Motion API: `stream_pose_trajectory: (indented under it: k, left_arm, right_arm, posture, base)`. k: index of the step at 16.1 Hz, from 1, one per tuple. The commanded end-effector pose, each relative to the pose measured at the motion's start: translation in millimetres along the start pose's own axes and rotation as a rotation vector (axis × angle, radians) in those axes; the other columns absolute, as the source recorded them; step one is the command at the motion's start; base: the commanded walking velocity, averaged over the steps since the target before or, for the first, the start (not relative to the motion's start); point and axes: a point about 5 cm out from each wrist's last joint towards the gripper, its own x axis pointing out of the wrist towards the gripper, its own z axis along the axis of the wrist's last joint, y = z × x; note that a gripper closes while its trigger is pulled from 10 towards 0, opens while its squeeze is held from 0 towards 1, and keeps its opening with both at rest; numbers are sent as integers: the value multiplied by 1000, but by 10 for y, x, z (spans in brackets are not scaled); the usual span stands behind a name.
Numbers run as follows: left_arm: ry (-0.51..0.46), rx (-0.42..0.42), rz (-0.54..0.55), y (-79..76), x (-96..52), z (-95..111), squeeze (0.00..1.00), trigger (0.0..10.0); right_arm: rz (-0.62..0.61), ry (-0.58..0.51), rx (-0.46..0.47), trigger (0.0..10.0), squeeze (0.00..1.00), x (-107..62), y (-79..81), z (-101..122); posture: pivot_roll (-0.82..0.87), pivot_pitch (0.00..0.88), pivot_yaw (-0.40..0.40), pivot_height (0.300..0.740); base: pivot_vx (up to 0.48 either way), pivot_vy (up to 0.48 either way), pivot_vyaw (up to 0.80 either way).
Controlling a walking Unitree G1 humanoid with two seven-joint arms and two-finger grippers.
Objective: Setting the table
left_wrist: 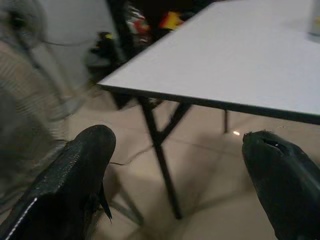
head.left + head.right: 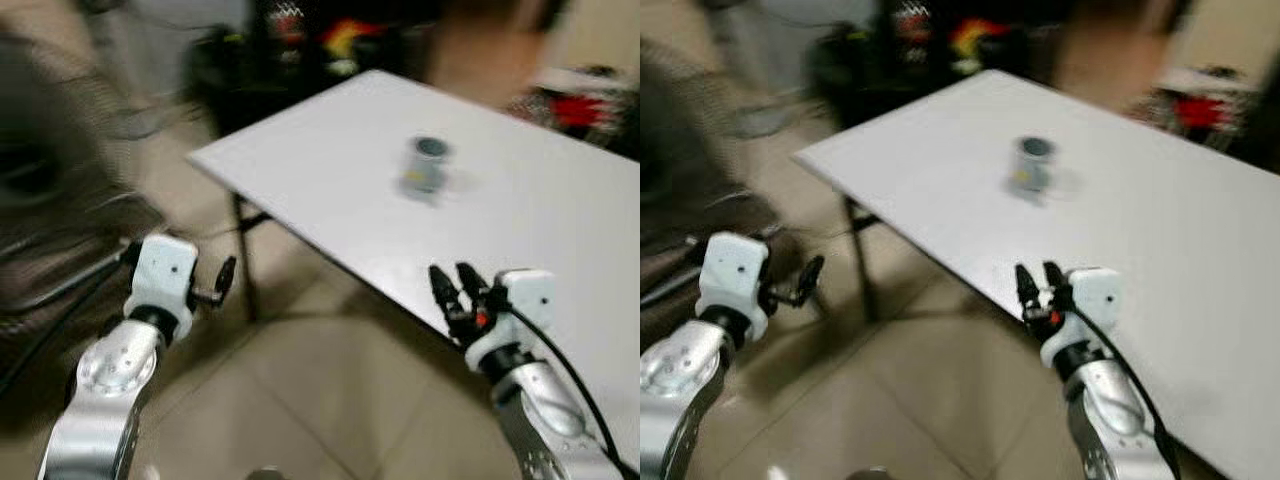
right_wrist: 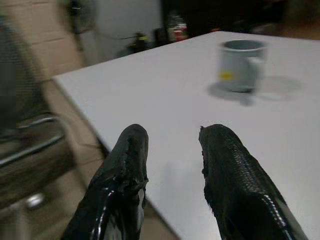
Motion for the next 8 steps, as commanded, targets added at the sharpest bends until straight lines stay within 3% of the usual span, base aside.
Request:
stream_pose_trajectory:
  k: [1, 3, 8]
  left_arm:
    - [-11, -1, -25, -40, 30, 35, 0, 10000]
    - [-18, -29, -31, -74, 131, 48, 0, 10000]
    - [-16, -45, -23, -113, 158, 48, 0, 10000]
  right_arm:
    - [-22, 7, 7, 10000, 0, -9, -55, -18]
    - [-79, 14, 22, 10000, 0, -3, -129, -17]
    - [-99, 33, 8, 10000, 0, -24, -173, -38]
  posture:
    - [48, 0, 24, 740]
    - [27, 0, 20, 740]
    - [12, 0, 14, 740]
  base:
    - [0, 0, 800]
    - [0, 0, 800]
    - [0, 0, 800]
